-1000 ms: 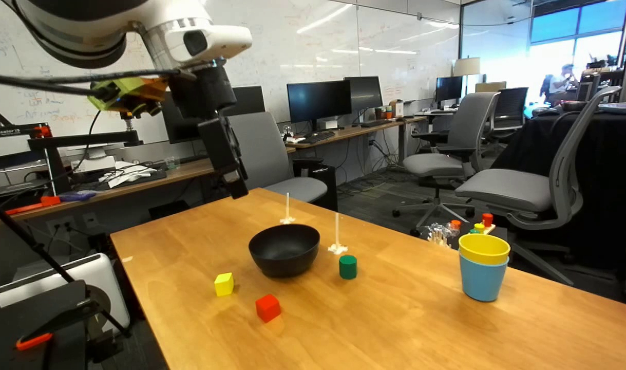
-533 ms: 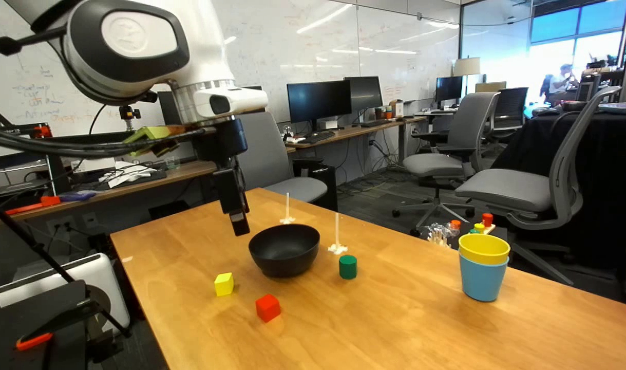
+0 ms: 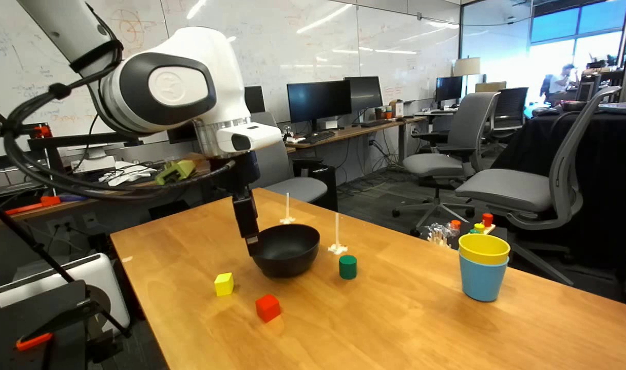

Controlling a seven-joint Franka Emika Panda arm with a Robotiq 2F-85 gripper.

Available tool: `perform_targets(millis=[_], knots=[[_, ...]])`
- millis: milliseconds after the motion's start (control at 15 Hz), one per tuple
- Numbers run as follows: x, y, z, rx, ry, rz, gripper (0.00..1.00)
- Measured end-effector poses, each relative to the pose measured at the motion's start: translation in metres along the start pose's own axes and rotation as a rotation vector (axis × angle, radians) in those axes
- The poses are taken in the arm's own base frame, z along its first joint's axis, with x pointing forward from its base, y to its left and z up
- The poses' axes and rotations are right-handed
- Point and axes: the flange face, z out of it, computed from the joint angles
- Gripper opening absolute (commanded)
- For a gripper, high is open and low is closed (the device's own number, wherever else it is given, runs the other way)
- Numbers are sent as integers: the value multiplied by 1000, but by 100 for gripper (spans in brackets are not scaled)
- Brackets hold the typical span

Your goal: Put the blocks in the bowl beginning with the orange, yellow, then the green one

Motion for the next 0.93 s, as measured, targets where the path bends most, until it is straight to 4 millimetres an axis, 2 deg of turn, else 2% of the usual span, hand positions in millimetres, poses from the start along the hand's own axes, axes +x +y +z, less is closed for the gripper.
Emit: perform_targets(millis=[333,667,933], knots=[[10,-9,29,-13,-37,-77,100],[33,-13,44,-5,-40,-168,100],[39,-11,54,2,-54,-246,100]])
